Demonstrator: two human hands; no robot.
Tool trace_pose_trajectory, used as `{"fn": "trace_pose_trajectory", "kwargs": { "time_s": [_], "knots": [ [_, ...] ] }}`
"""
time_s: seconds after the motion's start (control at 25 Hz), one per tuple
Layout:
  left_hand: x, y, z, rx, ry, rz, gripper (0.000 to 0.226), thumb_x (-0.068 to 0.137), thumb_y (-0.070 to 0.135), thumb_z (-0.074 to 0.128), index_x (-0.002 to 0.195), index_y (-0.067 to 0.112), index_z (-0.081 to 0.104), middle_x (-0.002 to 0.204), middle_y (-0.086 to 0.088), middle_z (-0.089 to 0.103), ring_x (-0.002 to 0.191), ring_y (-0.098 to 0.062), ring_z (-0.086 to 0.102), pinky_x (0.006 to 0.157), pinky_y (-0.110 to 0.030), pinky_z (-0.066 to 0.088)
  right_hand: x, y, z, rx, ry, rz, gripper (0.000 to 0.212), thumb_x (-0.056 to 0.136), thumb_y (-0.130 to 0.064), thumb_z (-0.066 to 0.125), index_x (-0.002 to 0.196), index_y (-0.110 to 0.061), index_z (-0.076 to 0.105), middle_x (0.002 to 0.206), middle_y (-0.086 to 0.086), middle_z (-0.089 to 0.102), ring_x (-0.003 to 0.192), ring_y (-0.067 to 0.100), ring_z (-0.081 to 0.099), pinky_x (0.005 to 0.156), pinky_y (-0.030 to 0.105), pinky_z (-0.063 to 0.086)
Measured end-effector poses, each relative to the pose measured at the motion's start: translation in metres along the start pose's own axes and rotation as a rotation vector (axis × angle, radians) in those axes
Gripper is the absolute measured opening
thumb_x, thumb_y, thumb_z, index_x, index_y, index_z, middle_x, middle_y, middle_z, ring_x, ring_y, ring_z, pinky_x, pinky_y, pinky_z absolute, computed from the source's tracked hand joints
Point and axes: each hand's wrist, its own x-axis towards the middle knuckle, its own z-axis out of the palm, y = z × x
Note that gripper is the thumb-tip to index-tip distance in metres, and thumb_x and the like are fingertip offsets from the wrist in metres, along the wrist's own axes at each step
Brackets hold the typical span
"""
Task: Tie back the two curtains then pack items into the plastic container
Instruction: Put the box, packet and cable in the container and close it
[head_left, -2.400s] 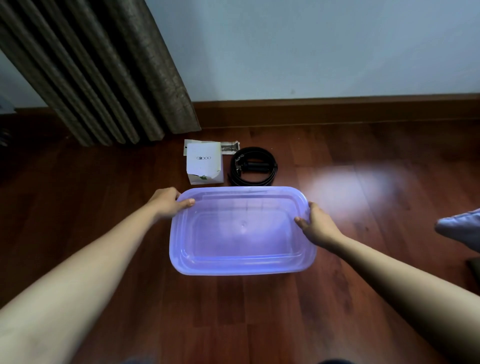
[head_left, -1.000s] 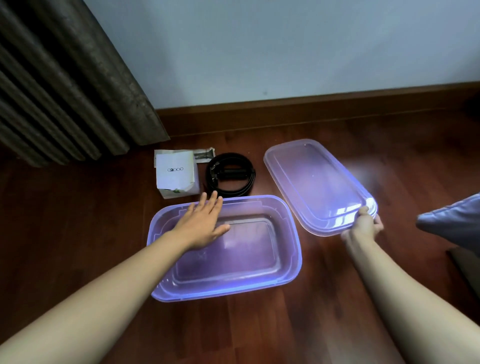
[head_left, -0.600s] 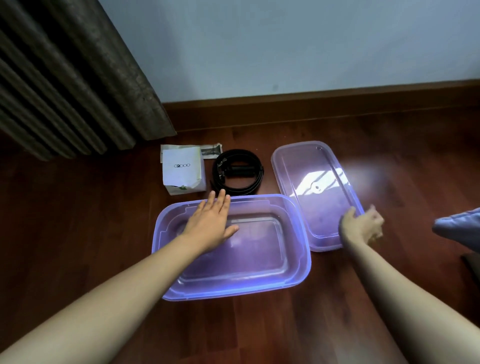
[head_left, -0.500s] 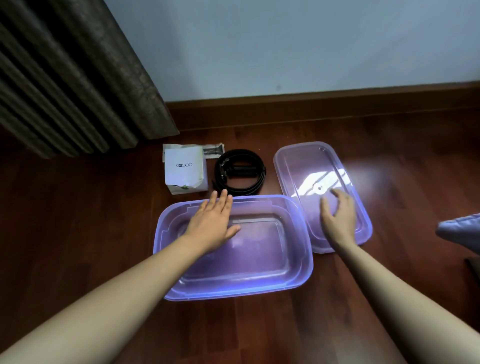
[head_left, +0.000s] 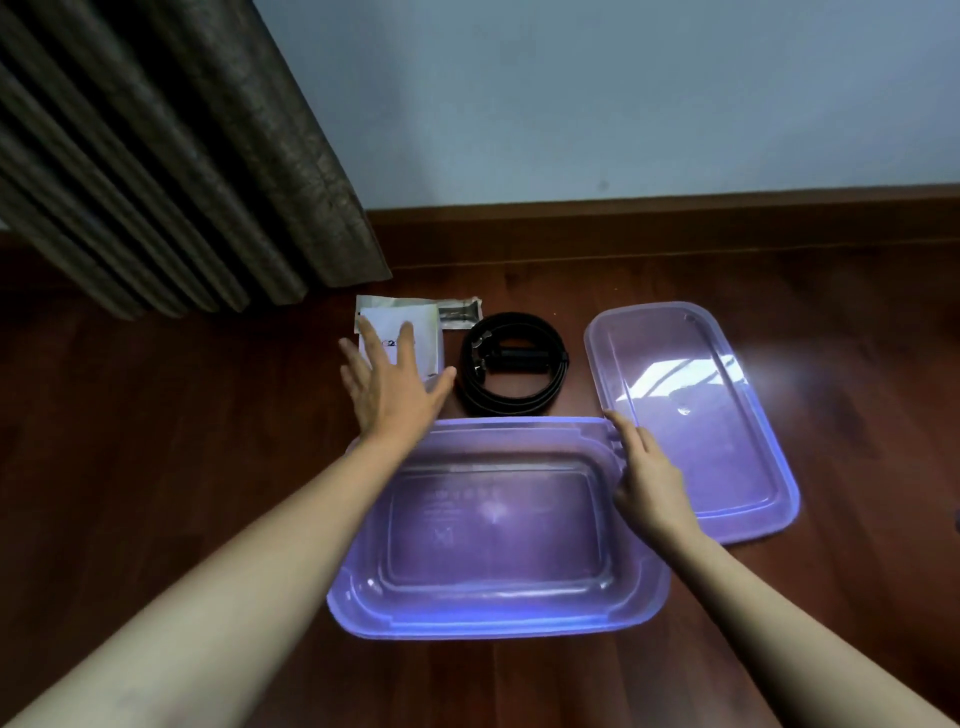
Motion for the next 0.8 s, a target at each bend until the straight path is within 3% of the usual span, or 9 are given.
{"fn": "trace_pose_trajectory", "kwargs": {
  "time_s": [0.16,0.28,0.52,0.68,0.8],
  "knots": [
    [0.026,-0.003,0.007,0.026,-0.088,-0.138,0.082,0.076,0.067,0.054,0.144,0.042,0.016,0.156,-0.013,-0.019,0.138,-0.051,0.002,0.107,-0.064,0.013,0.001,0.000,0.001,-0.031,-0.015,-0.007,0.079,0.073,0.005,0.046,0.142,-0.030,0.030,0.131,0.005,0.047,0.102,0.037,0.059,0.075,0.045,0.050],
    [0.030,-0.003,0.016,-0.062,-0.136,-0.160,0.069,0.082,0.048,0.058,0.142,0.037,0.026,0.156,-0.013,-0.017,0.131,-0.050,0.019,0.103,-0.053,0.033,0.002,0.001,0.002,-0.032,-0.009,0.009,0.077,0.074,0.003,0.046,0.141,-0.030,0.030,0.131,0.003,0.046,0.103,0.035,0.060,0.075,0.044,0.050],
    [0.016,-0.003,-0.012,-0.391,-0.037,-0.231,0.056,0.086,0.042,0.054,0.139,0.035,0.035,0.157,-0.015,0.001,0.132,-0.047,0.028,0.105,-0.042,0.034,0.001,0.001,0.000,-0.032,-0.012,0.009,0.081,0.070,0.003,0.045,0.141,-0.033,0.031,0.130,0.002,0.048,0.102,0.034,0.059,0.074,0.045,0.051],
    [-0.043,-0.008,-0.030,-0.515,0.106,-0.041,0.065,0.079,0.051,0.054,0.139,0.033,0.037,0.158,-0.014,0.005,0.136,-0.038,0.029,0.107,-0.037,0.030,0.001,0.003,0.001,0.004,-0.002,0.012,0.081,0.068,0.003,0.043,0.140,-0.034,0.032,0.130,0.002,0.050,0.101,0.034,0.060,0.076,0.046,0.052],
    [-0.098,-0.007,-0.039,-0.556,0.179,0.318,0.070,0.072,0.053,0.052,0.137,0.033,0.039,0.156,-0.013,0.010,0.131,-0.017,0.030,0.106,-0.021,0.025,0.001,0.001,0.000,0.002,-0.003,0.018,0.081,0.069,0.003,0.044,0.140,-0.034,0.032,0.130,0.003,0.050,0.102,0.033,0.060,0.076,0.046,0.052]
  ]
}}
